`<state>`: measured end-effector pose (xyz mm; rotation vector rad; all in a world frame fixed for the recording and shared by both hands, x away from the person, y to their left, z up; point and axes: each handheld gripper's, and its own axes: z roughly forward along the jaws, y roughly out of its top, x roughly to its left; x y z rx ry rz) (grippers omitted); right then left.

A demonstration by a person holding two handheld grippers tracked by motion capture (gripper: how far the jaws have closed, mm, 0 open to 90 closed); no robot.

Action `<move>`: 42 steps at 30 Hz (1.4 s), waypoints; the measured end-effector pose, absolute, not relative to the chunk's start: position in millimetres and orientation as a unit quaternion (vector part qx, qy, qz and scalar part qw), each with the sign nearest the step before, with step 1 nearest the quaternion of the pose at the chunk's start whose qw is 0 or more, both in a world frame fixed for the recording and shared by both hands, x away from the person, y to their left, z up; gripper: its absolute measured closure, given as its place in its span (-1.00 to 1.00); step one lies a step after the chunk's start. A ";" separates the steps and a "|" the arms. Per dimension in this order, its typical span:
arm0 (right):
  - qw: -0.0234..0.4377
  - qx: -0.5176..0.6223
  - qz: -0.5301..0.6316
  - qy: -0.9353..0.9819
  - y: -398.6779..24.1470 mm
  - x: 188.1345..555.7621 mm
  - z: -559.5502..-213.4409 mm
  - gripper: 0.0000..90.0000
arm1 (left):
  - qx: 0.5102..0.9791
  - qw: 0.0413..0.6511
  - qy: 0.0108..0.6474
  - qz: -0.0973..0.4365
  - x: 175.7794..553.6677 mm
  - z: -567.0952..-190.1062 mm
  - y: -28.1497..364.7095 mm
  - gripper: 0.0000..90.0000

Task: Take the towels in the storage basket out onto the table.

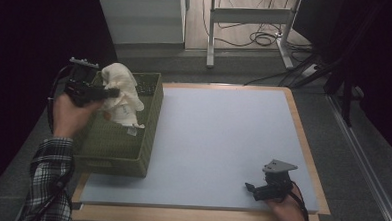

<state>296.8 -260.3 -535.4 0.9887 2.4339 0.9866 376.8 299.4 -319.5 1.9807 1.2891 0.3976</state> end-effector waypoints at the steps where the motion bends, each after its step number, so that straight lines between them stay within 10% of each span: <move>1: 0.167 0.348 0.347 0.855 -260.3 296.8 -535.4 -0.97 | 0.770 0.367 0.499 0.153 377.0 -318.2 296.8 0.59; 42: 0.165 0.349 0.347 0.855 -260.3 296.8 -535.3 -0.97 | 0.829 0.404 0.372 0.102 401.2 -336.0 132.3 0.55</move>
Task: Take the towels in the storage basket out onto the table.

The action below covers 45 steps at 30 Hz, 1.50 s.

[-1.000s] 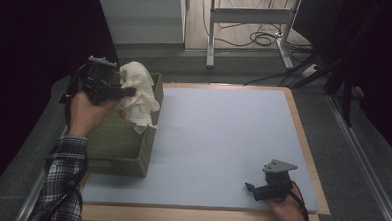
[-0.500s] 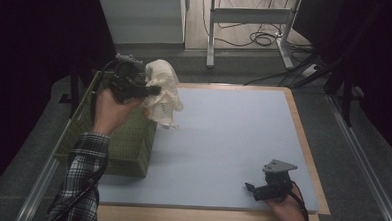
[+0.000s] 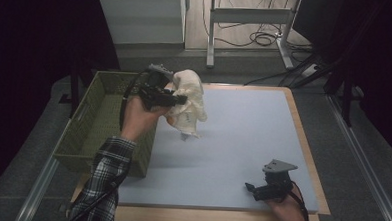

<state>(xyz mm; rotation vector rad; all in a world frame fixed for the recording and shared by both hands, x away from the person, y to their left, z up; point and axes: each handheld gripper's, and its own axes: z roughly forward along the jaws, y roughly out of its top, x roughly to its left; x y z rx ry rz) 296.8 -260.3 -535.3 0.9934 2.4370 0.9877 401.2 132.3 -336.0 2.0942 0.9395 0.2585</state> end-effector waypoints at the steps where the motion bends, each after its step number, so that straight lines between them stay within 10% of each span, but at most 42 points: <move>1: 0.165 0.349 0.347 0.855 -260.3 296.8 -535.3 -0.97 | 0.831 0.404 0.370 0.101 401.3 -338.9 127.9 0.55; 38: 0.165 0.348 0.346 0.856 -260.5 296.9 -535.2 -0.97 | 0.870 0.356 0.335 0.064 402.1 -480.4 19.6 0.46; 45: 0.165 0.348 0.346 0.856 -260.5 296.9 -535.2 -0.97 | 0.862 0.368 0.344 0.062 407.0 -497.0 20.9 0.05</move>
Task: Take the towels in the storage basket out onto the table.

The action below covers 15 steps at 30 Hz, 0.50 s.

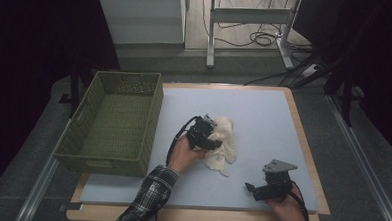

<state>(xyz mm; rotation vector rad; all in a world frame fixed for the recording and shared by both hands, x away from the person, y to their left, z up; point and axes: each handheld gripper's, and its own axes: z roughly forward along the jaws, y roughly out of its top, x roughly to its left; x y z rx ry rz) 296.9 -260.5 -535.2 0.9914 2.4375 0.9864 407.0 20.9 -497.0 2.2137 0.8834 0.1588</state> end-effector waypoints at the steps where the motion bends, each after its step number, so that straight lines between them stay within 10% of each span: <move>1: 0.165 0.348 0.346 0.855 -260.5 296.9 -535.2 -0.97 | 0.861 0.370 0.343 0.058 407.3 -497.2 21.7 -0.10; 15: 0.165 0.348 0.346 0.856 -260.6 297.1 -535.1 -0.97 | 0.859 0.371 0.336 0.104 379.6 -475.0 44.6 -0.43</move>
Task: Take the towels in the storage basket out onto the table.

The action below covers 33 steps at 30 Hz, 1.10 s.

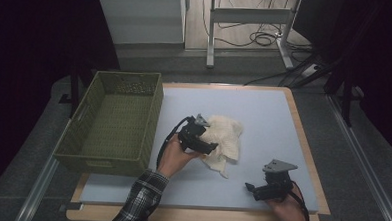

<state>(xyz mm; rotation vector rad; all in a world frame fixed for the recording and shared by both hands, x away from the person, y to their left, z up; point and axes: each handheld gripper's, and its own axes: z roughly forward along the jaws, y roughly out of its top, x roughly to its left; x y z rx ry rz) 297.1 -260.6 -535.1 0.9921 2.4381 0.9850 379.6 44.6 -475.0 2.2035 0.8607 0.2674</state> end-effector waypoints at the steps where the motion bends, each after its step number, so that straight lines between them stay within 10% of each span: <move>1: 0.165 0.348 0.346 0.856 -260.6 297.1 -535.0 -0.96 | 0.860 0.371 0.335 0.108 377.2 -474.3 46.9 -0.44; 8: 0.168 0.354 0.349 0.851 -262.1 296.4 -533.9 -0.85 | 0.858 0.378 0.331 0.108 358.3 -471.2 60.4 -0.43; 22: 0.151 0.342 0.363 0.854 -245.9 313.3 -519.5 0.05 | 0.869 0.391 0.291 0.091 346.7 -481.7 41.9 -0.22; 33: 0.137 0.336 0.354 0.862 -209.4 354.1 -522.0 0.27 | 0.890 0.343 0.270 0.132 360.5 -506.3 2.7 -0.12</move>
